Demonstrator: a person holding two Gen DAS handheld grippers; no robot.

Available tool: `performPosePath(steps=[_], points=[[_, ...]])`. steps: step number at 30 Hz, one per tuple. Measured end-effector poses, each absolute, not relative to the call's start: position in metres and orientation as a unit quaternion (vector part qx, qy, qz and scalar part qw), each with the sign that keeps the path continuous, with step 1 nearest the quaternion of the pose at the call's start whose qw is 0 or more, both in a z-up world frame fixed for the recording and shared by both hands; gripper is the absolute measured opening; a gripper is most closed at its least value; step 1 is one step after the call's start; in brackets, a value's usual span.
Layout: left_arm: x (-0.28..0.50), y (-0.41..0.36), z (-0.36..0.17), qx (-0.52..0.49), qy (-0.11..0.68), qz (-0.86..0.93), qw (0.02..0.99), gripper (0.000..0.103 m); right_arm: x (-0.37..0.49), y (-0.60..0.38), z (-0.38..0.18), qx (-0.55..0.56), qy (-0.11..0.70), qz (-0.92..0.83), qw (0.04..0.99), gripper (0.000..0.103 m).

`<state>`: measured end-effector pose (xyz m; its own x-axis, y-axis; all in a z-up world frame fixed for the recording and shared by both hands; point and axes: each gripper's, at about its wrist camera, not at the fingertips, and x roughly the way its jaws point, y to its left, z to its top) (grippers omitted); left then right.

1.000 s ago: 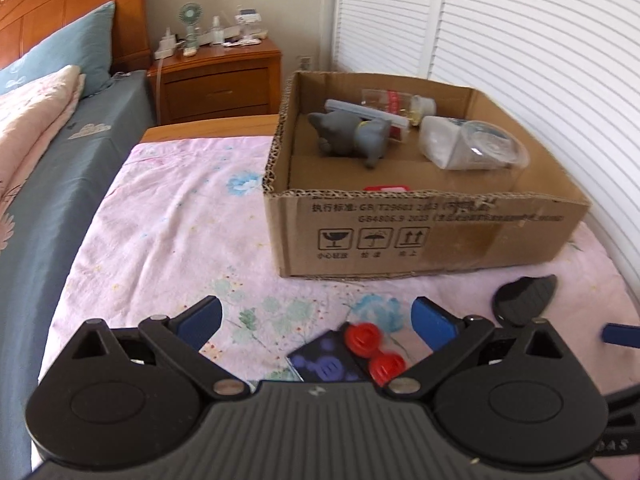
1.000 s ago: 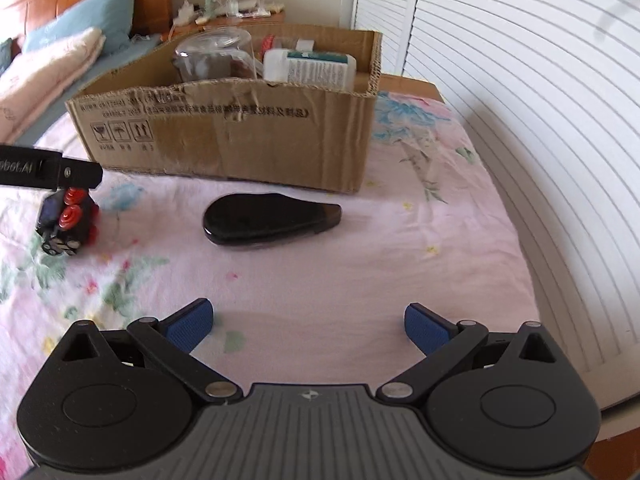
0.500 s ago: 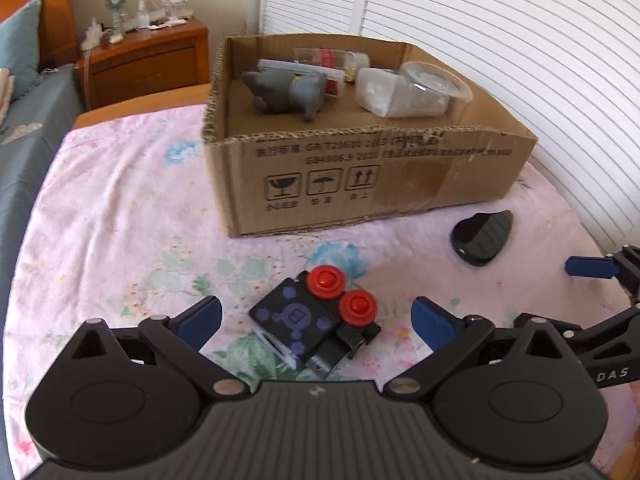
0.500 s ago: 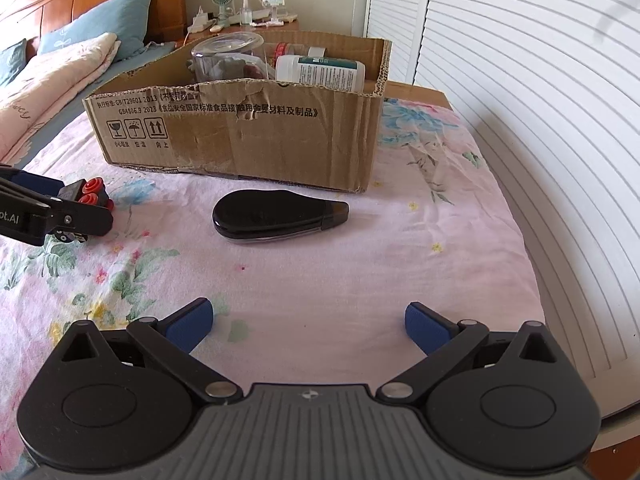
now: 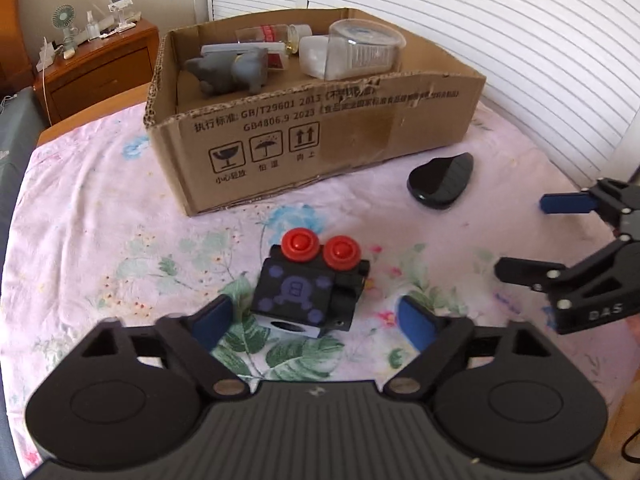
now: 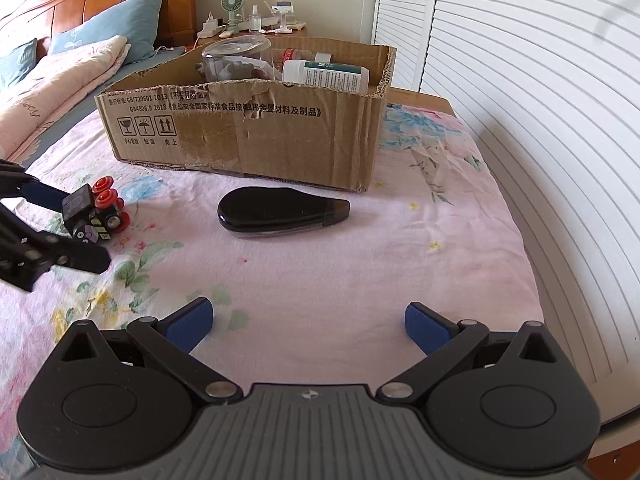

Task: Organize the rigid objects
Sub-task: 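Grasp the black toy train with red wheels with the left tool, then grasp the black oval case with the right tool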

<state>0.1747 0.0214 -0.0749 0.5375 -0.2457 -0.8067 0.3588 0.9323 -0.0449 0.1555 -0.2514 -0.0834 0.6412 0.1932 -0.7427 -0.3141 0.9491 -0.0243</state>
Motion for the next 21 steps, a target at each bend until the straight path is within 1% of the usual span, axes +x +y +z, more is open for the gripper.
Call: performPosePath(steps=[2, 3, 4, 6, 7, 21], points=[[0.173, 0.019, -0.075, 0.08, 0.436, -0.172, 0.88, 0.075, 0.154, -0.252, -0.083, -0.076, 0.399, 0.142, 0.903, 0.103], [0.172, 0.018, -0.074, 0.082, 0.432, -0.176, 0.881, 0.069, 0.153, -0.252, -0.083, -0.077, 0.399, 0.143, 0.903, 0.103], [0.173, 0.017, -0.074, 0.082, 0.429, -0.18, 0.881, 0.067, 0.152, -0.253, -0.083, -0.078, 0.399, 0.145, 0.902, 0.103], [0.173, 0.016, -0.071, 0.081, 0.428, -0.184, 0.881, 0.054, 0.153, -0.253, -0.083, -0.079, 0.402, 0.148, 0.9, 0.103], [0.173, 0.016, -0.07, 0.081, 0.428, -0.185, 0.881, 0.051, 0.154, -0.253, -0.082, -0.081, 0.403, 0.15, 0.899, 0.103], [0.164, 0.026, -0.07, 0.063, 0.433, -0.152, 0.886, 0.05, 0.198, -0.233, -0.082, -0.092, 0.41, 0.174, 0.891, 0.103]])
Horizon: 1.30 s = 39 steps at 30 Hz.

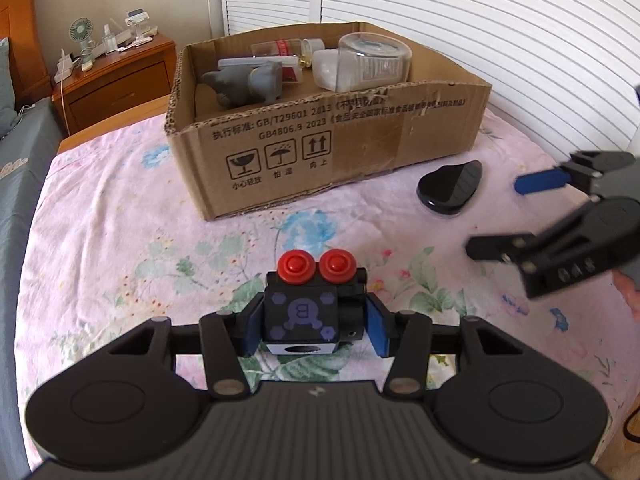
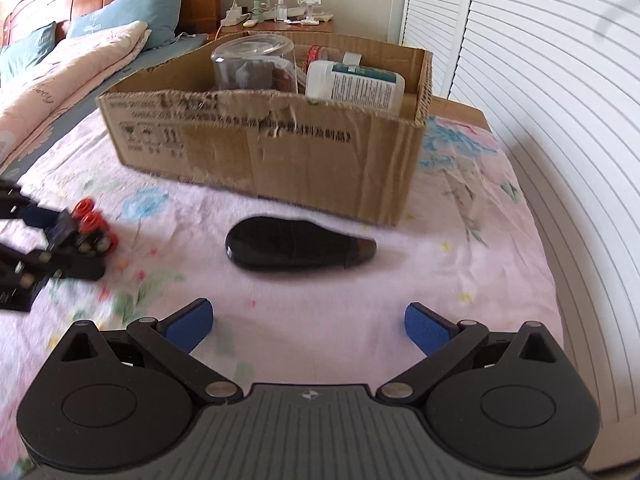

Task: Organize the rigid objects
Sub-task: 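Grasp the black oval case with the right tool, then lower the train into the box with the left tool while the right tool drops the black case in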

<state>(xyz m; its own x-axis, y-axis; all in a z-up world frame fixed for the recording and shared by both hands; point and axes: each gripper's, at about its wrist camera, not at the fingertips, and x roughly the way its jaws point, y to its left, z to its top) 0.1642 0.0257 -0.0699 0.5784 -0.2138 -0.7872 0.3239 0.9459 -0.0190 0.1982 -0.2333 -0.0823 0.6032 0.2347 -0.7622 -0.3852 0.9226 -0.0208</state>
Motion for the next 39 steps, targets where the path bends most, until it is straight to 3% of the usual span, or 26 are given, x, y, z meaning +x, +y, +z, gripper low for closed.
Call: performPosePath(steps=[16, 20, 39], points=[[0.166, 0.025, -0.071, 0.065, 0.432, -0.157, 0.885, 0.05, 0.228, -0.217, -0.085, -0.092, 0.39, 0.179, 0.899, 0.103], [0.167, 0.024, -0.07, 0.069, 0.433, -0.16, 0.885, 0.05, 0.226, -0.215, -0.082, -0.093, 0.392, 0.18, 0.898, 0.093], [0.164, 0.023, -0.044, 0.078, 0.427, -0.178, 0.883, 0.05, 0.199, -0.224, -0.05, -0.107, 0.388, 0.195, 0.894, 0.093]])
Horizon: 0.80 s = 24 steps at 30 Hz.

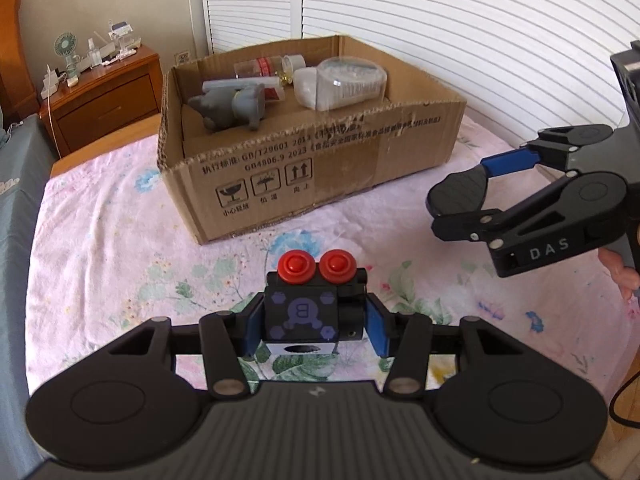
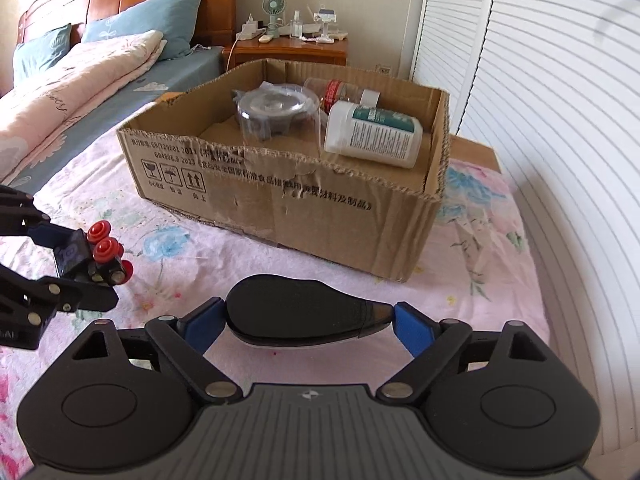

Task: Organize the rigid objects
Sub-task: 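Lower the train into the box with the left tool while the right tool drops the black case in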

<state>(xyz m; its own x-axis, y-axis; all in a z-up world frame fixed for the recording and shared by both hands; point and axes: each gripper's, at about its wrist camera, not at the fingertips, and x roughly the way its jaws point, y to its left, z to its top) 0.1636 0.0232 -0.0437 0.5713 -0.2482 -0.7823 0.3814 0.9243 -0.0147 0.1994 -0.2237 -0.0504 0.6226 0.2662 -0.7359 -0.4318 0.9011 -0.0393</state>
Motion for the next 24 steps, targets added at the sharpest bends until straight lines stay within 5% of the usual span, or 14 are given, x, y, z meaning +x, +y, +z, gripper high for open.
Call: performPosePath(steps=[14, 24], points=[[0.204, 0.028, 0.017, 0.105, 0.374, -0.176, 0.905, 0.05, 0.196, -0.239, -0.001, -0.105, 0.352, 0.201, 0.908, 0.093], [0.281, 0.016, 0.0, 0.11, 0.383, -0.142, 0.906, 0.05, 0.221, -0.24, 0.013, -0.105, 0.35, 0.198, 0.909, 0.093]])
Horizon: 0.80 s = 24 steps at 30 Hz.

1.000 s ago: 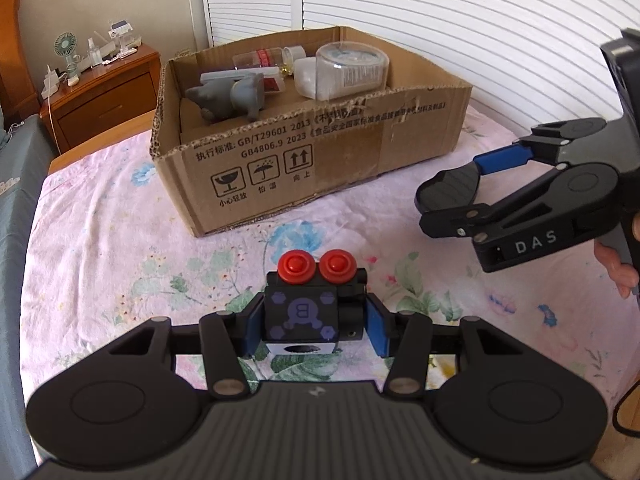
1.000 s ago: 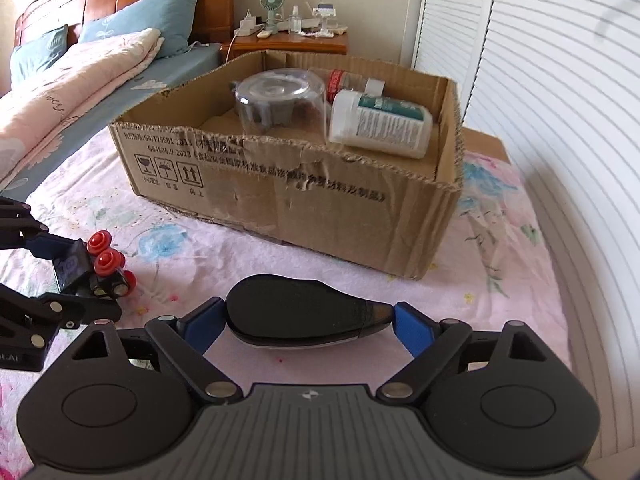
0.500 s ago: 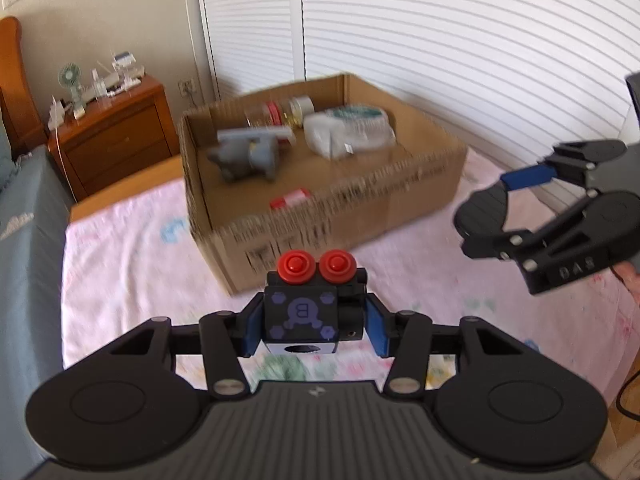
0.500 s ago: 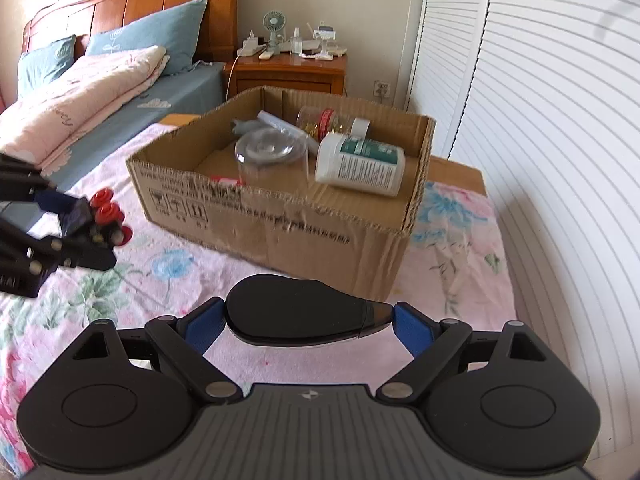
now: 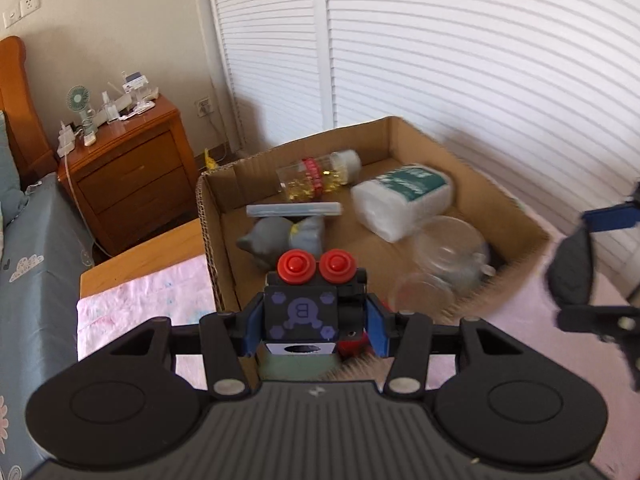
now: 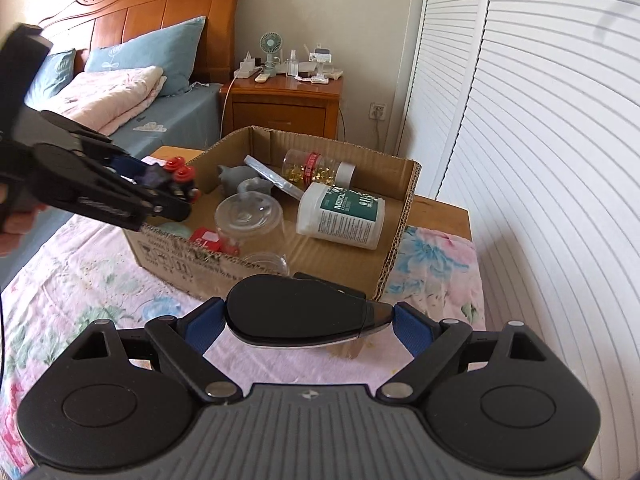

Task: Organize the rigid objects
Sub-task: 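Lower the train into the box with the left tool while the right tool drops the black case in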

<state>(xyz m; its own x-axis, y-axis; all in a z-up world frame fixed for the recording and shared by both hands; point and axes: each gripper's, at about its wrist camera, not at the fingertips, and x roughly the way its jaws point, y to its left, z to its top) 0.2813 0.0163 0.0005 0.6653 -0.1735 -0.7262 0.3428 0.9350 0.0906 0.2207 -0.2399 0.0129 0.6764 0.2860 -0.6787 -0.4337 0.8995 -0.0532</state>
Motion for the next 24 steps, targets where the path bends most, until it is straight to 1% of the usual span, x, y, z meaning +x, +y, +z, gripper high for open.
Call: performPosePath(steps=[1, 2, 3, 4, 5, 6, 12, 16, 18, 24], points=[[0.287, 0.016, -0.002, 0.111, 0.384, -0.139, 0.906, 0.05, 0.224, -0.24, 0.013, -0.104, 0.351, 0.196, 0.91, 0.093], [0.291, 0.016, -0.004, 0.112, 0.382, -0.135, 0.907, 0.054, 0.227, -0.24, 0.014, -0.103, 0.352, 0.196, 0.909, 0.093], [0.294, 0.015, -0.006, 0.113, 0.381, -0.132, 0.908, 0.07, 0.229, -0.239, 0.014, -0.102, 0.352, 0.197, 0.909, 0.093], [0.295, 0.016, -0.006, 0.113, 0.378, -0.128, 0.91, 0.078, 0.232, -0.239, 0.014, -0.102, 0.352, 0.197, 0.91, 0.093], [0.294, 0.016, -0.006, 0.112, 0.372, -0.122, 0.914, 0.091, 0.235, -0.239, 0.014, -0.102, 0.352, 0.196, 0.91, 0.093], [0.292, 0.017, -0.005, 0.112, 0.364, -0.118, 0.917, 0.095, 0.237, -0.238, 0.014, -0.103, 0.353, 0.195, 0.909, 0.093], [0.277, 0.022, 0.002, 0.118, 0.363, -0.117, 0.917, 0.095, 0.256, -0.238, 0.015, -0.106, 0.357, 0.189, 0.909, 0.093], [0.257, 0.029, 0.011, 0.102, 0.352, -0.13, 0.921, 0.095, 0.272, -0.237, 0.019, -0.107, 0.356, 0.183, 0.91, 0.093], [0.245, 0.033, 0.015, 0.088, 0.351, -0.136, 0.922, 0.099, 0.282, -0.234, 0.02, -0.105, 0.356, 0.185, 0.91, 0.093], [0.208, 0.039, 0.023, 0.067, 0.326, -0.142, 0.932, 0.101, 0.31, -0.225, 0.02, -0.089, 0.357, 0.191, 0.91, 0.093]])
